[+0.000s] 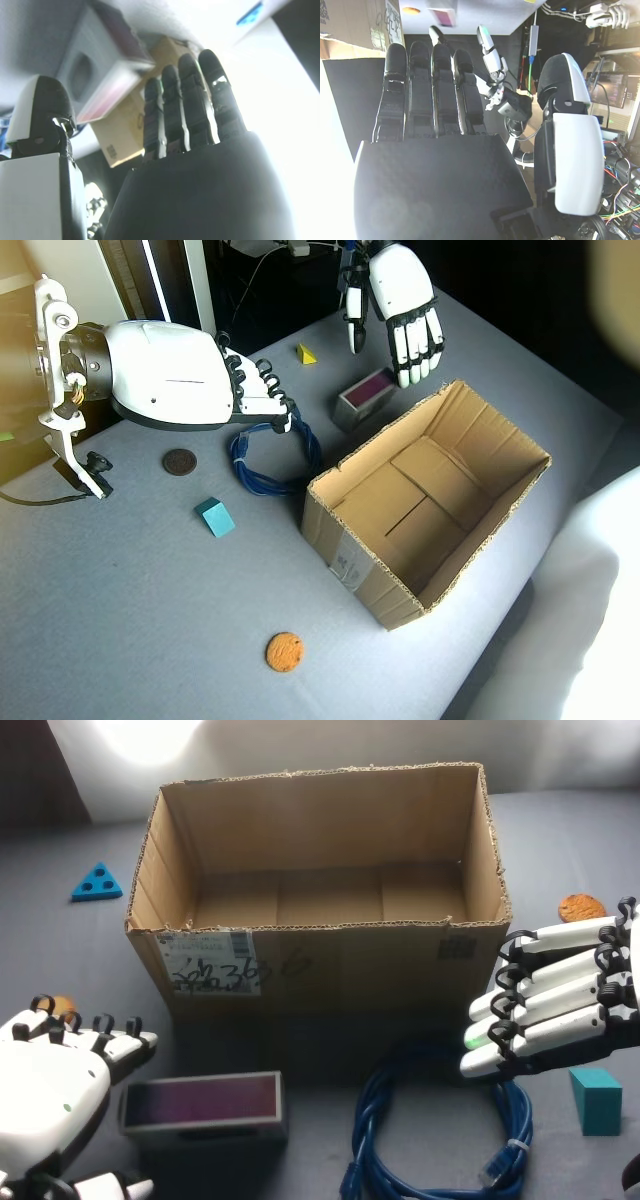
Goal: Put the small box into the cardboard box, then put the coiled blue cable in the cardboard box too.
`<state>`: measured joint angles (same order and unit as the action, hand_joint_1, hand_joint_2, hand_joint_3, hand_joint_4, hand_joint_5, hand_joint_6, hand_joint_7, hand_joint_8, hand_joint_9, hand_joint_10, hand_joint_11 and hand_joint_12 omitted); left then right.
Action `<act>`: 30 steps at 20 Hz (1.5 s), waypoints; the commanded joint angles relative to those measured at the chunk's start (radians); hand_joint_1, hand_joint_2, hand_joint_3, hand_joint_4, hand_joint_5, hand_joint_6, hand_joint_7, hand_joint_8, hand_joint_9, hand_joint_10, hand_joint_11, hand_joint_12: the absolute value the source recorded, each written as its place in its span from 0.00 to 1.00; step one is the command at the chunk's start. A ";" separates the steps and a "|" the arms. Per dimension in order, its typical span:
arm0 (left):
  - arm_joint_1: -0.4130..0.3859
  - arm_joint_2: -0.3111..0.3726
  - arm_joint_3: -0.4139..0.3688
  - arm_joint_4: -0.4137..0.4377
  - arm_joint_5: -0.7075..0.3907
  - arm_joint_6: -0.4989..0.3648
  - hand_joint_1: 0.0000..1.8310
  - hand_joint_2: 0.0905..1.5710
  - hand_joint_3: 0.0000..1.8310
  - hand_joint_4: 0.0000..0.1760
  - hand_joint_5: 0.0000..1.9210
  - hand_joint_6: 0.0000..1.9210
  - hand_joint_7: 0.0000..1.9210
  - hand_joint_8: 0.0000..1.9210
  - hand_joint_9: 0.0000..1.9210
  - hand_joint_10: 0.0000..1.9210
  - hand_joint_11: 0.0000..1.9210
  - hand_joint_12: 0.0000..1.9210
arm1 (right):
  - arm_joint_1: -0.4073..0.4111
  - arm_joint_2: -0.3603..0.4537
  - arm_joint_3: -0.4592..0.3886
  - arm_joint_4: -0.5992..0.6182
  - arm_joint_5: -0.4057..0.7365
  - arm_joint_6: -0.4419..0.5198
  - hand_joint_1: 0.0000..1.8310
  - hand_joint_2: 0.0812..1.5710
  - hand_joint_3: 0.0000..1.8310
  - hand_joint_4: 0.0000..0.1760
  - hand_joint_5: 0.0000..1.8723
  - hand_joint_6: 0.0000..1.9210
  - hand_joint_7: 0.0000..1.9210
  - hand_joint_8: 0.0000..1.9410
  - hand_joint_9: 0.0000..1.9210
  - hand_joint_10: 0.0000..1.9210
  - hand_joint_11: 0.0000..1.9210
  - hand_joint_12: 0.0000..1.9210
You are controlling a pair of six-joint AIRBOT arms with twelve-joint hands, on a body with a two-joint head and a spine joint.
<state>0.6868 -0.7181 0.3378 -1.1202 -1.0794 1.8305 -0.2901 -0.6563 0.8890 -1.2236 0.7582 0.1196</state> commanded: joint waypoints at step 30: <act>-0.013 -0.160 0.106 0.055 -0.064 0.012 0.51 0.69 0.00 0.00 0.14 0.00 0.15 0.00 0.14 0.00 0.00 0.34 | 0.009 0.008 -0.005 0.058 0.094 0.003 0.26 0.66 0.00 0.00 0.22 0.00 0.21 0.00 0.19 0.00 0.00 0.53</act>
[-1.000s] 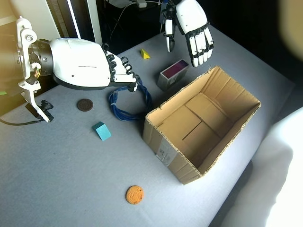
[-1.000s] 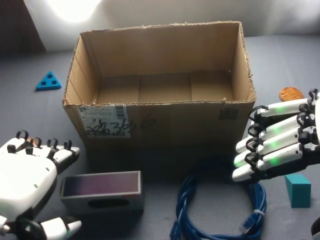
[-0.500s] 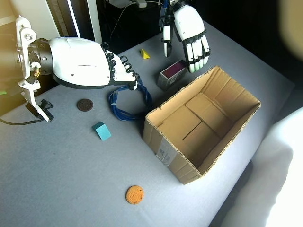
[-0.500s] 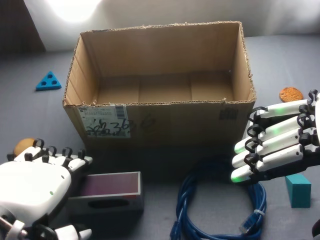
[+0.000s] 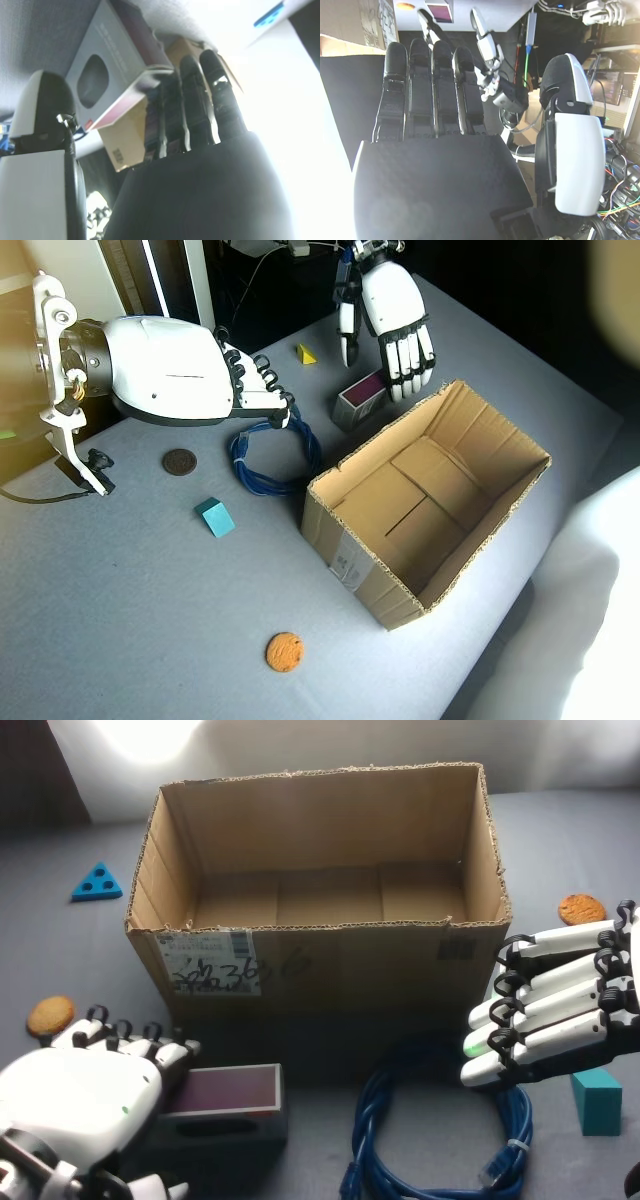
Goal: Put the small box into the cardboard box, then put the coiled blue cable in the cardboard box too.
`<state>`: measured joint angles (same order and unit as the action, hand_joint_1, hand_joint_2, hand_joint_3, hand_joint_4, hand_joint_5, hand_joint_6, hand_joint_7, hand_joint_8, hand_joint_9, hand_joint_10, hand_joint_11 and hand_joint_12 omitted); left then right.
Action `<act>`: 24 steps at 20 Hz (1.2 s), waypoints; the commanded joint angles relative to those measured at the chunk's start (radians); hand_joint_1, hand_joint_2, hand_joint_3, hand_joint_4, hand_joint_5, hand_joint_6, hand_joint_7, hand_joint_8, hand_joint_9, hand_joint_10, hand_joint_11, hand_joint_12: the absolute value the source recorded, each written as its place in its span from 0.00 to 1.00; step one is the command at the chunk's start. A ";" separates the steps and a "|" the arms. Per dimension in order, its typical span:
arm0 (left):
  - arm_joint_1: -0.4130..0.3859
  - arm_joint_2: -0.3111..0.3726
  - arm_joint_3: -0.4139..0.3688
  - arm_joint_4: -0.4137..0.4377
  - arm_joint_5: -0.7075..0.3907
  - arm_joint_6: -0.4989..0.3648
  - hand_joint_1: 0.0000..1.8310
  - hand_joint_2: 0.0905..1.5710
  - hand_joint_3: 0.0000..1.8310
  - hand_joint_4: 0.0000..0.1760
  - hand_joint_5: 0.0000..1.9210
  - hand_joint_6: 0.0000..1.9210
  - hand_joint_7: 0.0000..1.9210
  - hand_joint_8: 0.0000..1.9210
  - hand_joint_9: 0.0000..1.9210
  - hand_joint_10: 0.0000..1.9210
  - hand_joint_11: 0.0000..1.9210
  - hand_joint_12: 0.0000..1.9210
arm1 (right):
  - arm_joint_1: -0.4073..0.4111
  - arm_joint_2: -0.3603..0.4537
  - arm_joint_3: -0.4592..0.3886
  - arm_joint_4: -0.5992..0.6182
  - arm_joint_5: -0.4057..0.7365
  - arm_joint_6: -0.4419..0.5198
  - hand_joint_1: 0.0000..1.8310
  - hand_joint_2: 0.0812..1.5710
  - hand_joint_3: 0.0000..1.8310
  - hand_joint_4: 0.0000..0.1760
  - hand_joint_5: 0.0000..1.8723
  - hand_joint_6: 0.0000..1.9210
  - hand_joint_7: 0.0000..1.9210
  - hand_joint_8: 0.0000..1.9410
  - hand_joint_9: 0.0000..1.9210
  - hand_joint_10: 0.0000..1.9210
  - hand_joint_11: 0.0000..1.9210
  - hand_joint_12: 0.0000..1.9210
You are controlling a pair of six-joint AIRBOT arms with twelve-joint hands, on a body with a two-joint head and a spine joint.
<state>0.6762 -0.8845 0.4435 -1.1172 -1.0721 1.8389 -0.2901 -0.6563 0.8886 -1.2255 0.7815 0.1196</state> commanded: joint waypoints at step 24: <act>-0.017 -0.081 0.044 0.044 -0.093 0.007 0.66 0.72 0.00 0.00 0.43 0.60 0.50 0.59 0.47 0.45 0.29 0.71 | 0.010 0.009 -0.006 0.060 0.086 0.002 0.25 0.67 0.00 0.00 0.22 0.01 0.22 0.00 0.19 0.00 0.00 0.53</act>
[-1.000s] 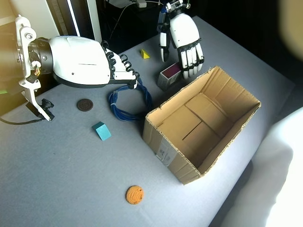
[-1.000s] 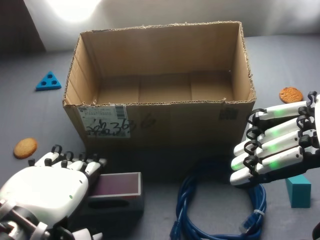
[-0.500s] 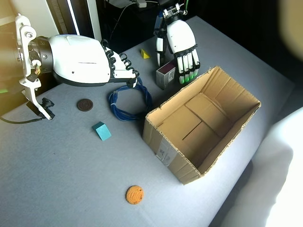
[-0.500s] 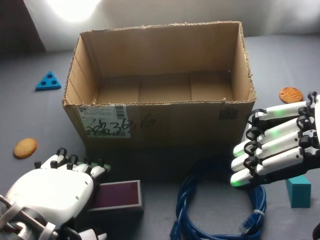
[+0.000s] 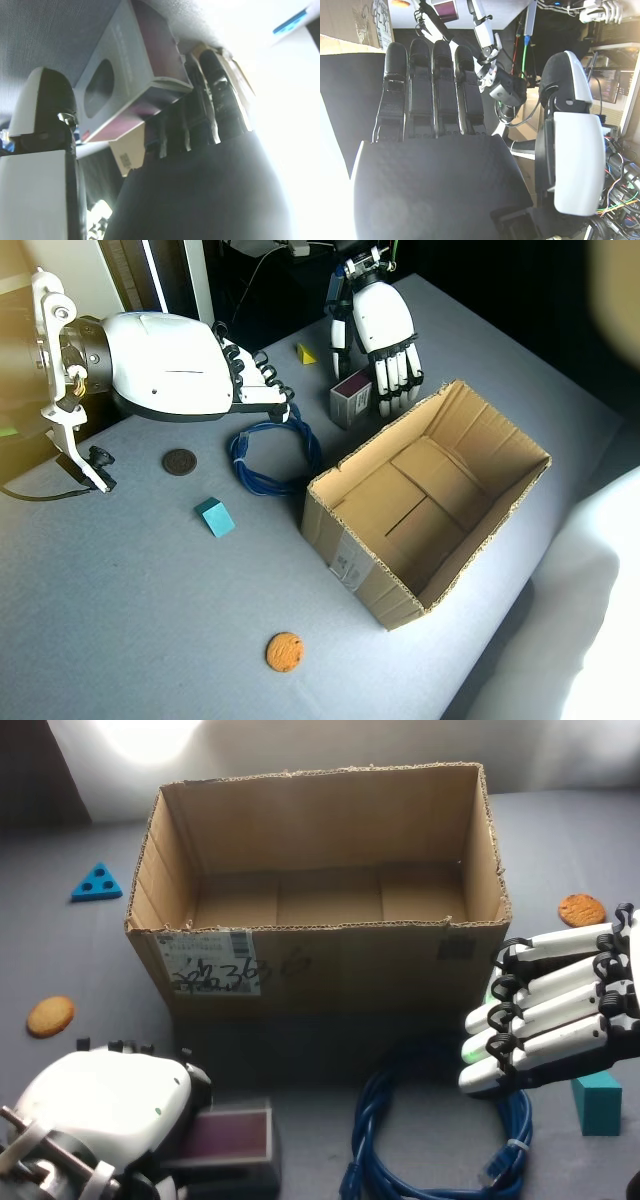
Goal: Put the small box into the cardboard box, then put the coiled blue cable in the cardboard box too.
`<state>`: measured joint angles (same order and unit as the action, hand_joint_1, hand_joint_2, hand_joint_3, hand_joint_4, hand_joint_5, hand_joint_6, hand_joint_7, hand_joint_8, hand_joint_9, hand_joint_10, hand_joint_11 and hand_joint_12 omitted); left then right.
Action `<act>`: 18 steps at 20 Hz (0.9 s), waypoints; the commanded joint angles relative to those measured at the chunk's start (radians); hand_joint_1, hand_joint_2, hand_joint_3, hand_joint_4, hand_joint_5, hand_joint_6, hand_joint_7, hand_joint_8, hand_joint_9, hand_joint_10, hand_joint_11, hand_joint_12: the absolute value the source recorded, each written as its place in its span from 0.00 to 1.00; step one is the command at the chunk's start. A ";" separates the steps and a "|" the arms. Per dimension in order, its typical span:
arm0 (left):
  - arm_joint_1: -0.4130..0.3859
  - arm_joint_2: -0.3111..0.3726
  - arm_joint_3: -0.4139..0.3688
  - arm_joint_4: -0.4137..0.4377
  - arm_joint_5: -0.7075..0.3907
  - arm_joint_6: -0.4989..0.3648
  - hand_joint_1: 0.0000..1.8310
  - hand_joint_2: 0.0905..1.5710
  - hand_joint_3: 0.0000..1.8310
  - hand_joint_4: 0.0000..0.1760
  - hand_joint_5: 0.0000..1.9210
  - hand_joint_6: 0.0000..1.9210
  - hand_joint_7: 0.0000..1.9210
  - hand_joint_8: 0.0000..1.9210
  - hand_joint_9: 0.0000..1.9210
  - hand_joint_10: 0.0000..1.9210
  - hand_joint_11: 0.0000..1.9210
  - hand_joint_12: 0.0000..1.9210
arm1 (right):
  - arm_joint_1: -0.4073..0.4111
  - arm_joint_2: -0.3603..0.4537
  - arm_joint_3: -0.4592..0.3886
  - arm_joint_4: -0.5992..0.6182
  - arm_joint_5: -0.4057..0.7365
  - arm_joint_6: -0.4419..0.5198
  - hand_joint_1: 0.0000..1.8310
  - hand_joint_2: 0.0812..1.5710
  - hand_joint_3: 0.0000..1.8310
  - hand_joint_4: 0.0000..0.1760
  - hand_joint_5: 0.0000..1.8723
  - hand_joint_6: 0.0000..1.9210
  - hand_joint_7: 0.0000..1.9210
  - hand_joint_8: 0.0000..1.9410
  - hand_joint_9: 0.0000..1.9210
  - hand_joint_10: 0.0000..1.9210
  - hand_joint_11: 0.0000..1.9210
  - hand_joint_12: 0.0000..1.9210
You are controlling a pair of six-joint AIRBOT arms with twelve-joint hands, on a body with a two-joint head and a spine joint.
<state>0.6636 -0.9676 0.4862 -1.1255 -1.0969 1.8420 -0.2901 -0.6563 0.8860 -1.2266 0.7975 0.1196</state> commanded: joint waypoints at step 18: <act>-0.004 0.219 0.052 0.061 -0.052 -0.044 0.67 0.72 0.00 0.00 0.45 0.58 0.49 0.57 0.44 0.50 0.31 0.68 | 0.007 0.010 -0.004 0.057 0.073 0.001 0.26 0.67 0.00 0.00 0.21 0.00 0.21 0.00 0.19 0.00 0.00 0.52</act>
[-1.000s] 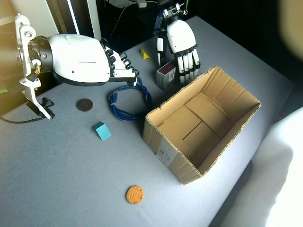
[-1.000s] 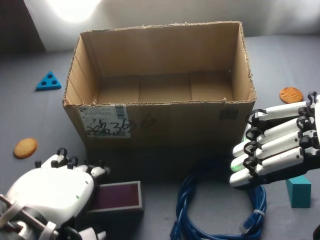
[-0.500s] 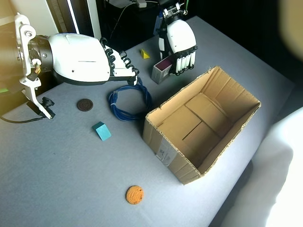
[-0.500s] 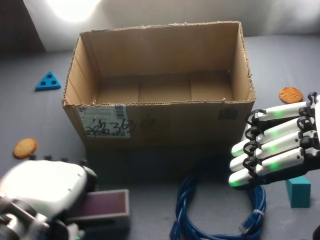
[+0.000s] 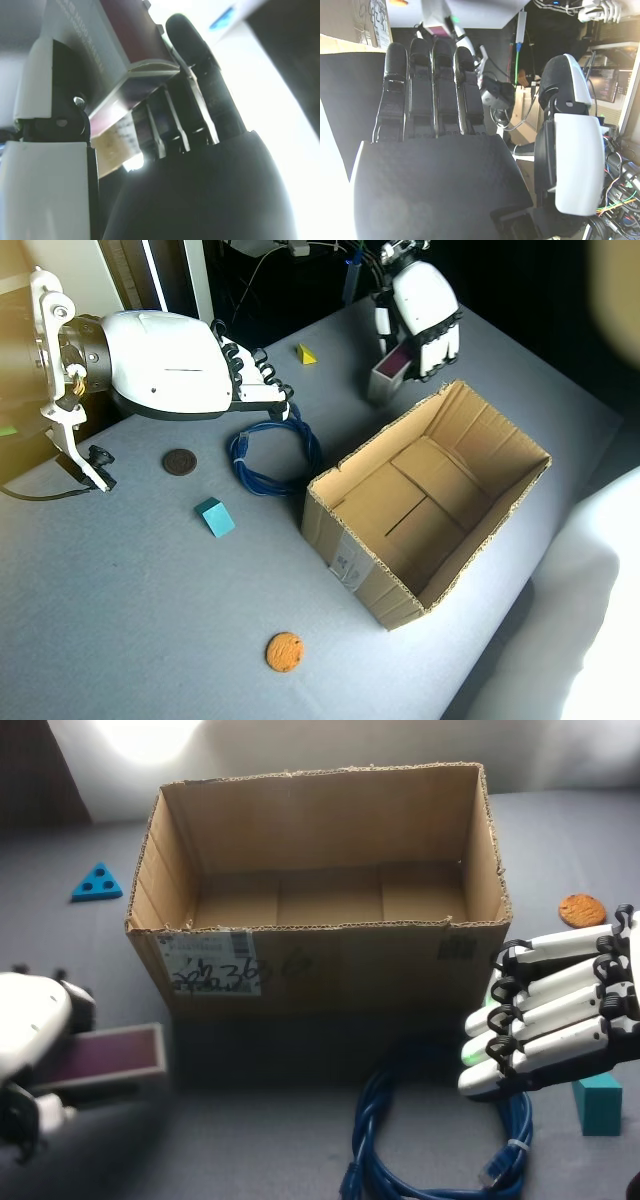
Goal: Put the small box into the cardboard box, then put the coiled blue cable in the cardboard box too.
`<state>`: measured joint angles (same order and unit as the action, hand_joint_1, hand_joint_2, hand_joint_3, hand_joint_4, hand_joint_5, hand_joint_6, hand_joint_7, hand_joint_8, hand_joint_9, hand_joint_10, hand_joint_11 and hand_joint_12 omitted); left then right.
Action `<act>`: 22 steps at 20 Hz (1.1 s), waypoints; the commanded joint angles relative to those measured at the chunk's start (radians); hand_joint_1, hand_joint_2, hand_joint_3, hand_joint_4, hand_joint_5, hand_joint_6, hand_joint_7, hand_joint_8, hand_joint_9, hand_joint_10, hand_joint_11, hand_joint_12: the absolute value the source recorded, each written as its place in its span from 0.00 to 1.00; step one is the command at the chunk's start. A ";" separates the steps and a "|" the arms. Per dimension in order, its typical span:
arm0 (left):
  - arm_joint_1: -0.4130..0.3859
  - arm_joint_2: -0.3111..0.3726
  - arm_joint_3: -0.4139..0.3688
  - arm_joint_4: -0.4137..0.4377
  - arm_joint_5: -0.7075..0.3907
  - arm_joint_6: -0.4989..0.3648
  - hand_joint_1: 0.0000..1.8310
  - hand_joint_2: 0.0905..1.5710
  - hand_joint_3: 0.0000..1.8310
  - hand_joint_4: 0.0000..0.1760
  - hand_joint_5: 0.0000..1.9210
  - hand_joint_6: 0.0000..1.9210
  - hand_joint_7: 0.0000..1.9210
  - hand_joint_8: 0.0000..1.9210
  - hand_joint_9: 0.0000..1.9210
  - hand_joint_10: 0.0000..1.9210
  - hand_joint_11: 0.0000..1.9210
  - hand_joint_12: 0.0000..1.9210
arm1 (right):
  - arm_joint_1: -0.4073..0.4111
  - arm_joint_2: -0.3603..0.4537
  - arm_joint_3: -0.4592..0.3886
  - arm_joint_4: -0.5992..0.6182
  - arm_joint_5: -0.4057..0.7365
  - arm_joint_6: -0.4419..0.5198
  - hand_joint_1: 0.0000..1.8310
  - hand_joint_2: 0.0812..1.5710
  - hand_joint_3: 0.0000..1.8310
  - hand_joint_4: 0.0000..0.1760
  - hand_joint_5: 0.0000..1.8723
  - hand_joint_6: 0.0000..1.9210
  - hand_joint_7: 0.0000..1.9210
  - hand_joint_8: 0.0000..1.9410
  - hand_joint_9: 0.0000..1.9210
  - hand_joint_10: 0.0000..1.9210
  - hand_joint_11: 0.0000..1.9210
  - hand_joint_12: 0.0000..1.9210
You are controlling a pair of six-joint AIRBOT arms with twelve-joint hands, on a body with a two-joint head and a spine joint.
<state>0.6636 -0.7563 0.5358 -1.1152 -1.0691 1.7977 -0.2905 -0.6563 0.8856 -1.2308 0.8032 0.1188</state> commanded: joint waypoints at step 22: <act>-0.269 0.142 0.180 0.189 0.074 -0.029 0.75 0.71 0.00 0.00 0.44 0.59 0.50 0.54 0.46 0.63 0.35 0.64 | 0.007 0.009 -0.004 0.059 0.070 0.002 0.26 0.66 0.00 0.00 0.24 0.01 0.25 0.01 0.22 0.02 0.00 0.58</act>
<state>0.4023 -0.6296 0.7105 -0.9844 -0.9222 1.7611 -0.2913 -0.6563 0.8856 -1.2346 0.8066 0.1184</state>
